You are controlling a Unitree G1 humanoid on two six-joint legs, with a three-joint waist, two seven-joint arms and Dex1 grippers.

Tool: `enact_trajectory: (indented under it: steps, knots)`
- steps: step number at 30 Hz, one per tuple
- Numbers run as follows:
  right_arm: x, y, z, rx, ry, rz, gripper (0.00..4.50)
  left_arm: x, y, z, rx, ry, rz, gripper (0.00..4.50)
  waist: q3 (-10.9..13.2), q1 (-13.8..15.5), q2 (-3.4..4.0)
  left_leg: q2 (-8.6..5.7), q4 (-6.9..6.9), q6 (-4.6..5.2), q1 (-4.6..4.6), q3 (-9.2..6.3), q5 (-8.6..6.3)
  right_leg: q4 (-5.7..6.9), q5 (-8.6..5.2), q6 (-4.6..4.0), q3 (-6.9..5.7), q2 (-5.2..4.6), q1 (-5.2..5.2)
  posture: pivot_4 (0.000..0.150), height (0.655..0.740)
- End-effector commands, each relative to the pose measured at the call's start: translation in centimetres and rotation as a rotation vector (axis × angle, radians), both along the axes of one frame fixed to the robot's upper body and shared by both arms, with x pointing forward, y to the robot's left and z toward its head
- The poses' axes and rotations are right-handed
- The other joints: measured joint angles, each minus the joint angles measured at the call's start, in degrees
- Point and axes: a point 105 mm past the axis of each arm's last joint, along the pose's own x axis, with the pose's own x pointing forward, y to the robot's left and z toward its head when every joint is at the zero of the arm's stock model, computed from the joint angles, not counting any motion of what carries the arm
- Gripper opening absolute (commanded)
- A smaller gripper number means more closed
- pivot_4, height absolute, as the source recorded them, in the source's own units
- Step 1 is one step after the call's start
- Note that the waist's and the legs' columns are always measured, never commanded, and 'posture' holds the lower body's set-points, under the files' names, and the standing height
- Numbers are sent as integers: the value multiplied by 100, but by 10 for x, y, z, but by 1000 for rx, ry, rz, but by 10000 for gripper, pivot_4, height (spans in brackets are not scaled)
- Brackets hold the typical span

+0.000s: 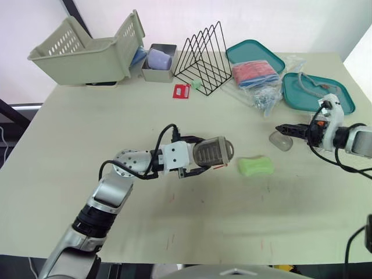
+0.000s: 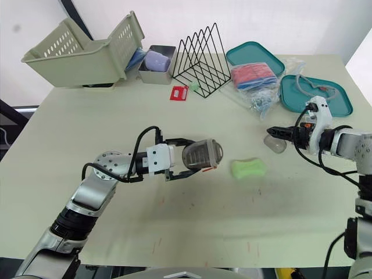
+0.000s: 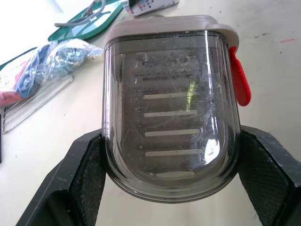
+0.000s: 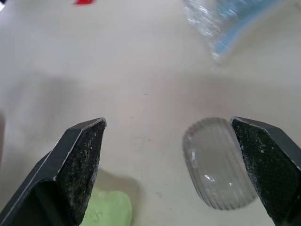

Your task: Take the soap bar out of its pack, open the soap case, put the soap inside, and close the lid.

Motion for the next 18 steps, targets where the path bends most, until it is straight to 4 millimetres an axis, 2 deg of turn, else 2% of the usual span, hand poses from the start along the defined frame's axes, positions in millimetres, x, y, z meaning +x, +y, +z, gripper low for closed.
enact_trajectory:
  steps: [1,5,9,12,16,18]
  knots:
    - [-24,10,10,-99,-278,260,44386,3,-1,11,-27,-12,-2,34397,0,-9,0,0,1,0,0,0,0,1,0,0,0,0,0,1500,7400]
    - [-55,13,-5,-114,-472,472,44386,4,1,8,-27,51,-4,34397,1,-45,2,1,11,0,5,-3,0,14,0,1,-1,5,2,1500,7400]
    - [-82,7,-30,-144,-502,607,44386,8,1,7,-15,123,3,34397,3,-27,2,0,41,0,7,-2,0,44,0,1,4,5,2,1500,7400]
    - [-91,-1,-40,-139,-511,640,44386,10,2,6,11,174,2,34397,3,-11,1,-1,48,0,10,-4,0,49,-1,1,1,5,7,1500,7400]
    - [-96,-6,-52,-125,-499,651,44386,17,9,-6,191,230,6,34397,2,-24,3,-1,50,-1,13,-6,1,55,-1,0,2,8,7,1500,7400]
    - [-96,-7,-53,-124,-501,648,44386,17,10,-7,216,254,2,34397,2,-35,3,-1,49,-1,16,-4,1,57,-2,-1,5,9,7,1500,7400]
